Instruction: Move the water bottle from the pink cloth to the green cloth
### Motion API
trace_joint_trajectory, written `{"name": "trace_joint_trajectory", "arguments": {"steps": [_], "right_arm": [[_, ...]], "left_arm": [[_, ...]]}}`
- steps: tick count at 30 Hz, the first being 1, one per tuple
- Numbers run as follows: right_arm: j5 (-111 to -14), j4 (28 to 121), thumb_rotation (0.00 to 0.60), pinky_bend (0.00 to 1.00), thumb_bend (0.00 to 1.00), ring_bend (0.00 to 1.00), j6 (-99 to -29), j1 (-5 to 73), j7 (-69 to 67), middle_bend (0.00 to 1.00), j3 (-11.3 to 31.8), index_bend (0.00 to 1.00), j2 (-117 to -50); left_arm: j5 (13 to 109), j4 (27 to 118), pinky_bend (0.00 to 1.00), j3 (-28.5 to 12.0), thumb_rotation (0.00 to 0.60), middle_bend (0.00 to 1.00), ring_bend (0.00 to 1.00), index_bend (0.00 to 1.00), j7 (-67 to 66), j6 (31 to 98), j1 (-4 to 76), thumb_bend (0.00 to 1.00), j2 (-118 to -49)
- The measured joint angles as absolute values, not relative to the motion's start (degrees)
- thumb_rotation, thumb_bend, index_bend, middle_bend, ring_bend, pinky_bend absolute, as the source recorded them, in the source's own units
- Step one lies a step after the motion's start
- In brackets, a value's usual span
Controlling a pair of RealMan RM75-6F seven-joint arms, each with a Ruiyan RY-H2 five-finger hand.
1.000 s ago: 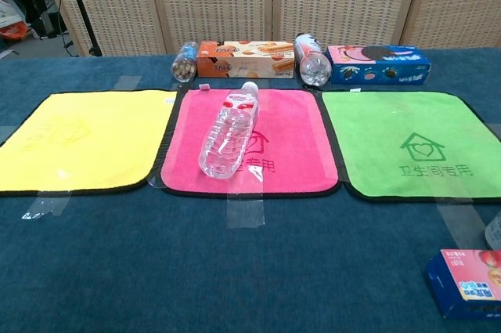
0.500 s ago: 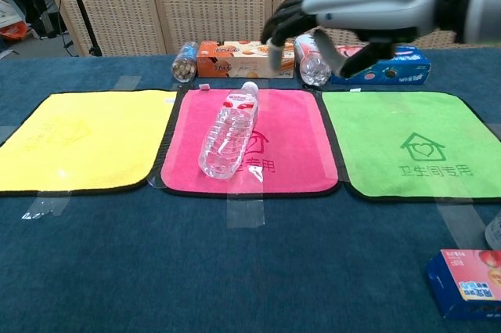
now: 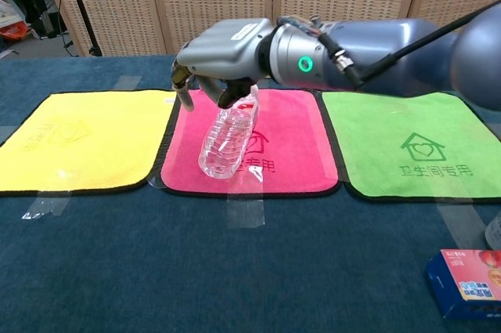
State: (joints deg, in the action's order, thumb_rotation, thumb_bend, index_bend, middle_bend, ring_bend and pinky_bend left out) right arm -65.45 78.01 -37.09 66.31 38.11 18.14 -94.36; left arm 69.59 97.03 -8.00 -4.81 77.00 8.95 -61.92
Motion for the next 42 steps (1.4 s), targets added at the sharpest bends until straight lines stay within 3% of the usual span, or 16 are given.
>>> {"name": "trace_joint_trajectory", "arguments": {"steps": [8,15,26,42], "right_arm": [[-55.85,67.88,0.600,0.26,1.00,0.12,-38.09,70.72,44.36,0.20,16.95,0.35,-102.29],[-48.46,65.42,0.600,0.26,1.00,0.12,-37.55,72.46,45.63,0.21,16.08,0.35,-103.46],[-42.08,71.93,0.600,0.26,1.00,0.12,-37.41,72.61,48.93,0.22,8.69,0.35,-98.25],[-49.22,79.30,0.600,0.26,1.00,0.12,-43.20,69.38,53.87,0.22,-3.19,0.35,-88.25]], "left_arm": [[67.78,96.18,0.00,-8.44,0.600,0.00,0.00,0.00,-4.55,75.40,9.52,0.00,-61.95],[67.31,95.57,0.00,-8.36,0.600,0.00,0.00,0.00,-4.57,74.31,10.16,0.00,-62.13],[68.03,95.98,0.00,-7.76,0.600,0.00,0.00,0.00,-5.73,74.68,10.35,0.00,-62.64],[69.13,96.97,0.00,-6.87,0.600,0.00,0.00,0.00,-7.48,75.33,10.45,0.00,-63.28]]}}
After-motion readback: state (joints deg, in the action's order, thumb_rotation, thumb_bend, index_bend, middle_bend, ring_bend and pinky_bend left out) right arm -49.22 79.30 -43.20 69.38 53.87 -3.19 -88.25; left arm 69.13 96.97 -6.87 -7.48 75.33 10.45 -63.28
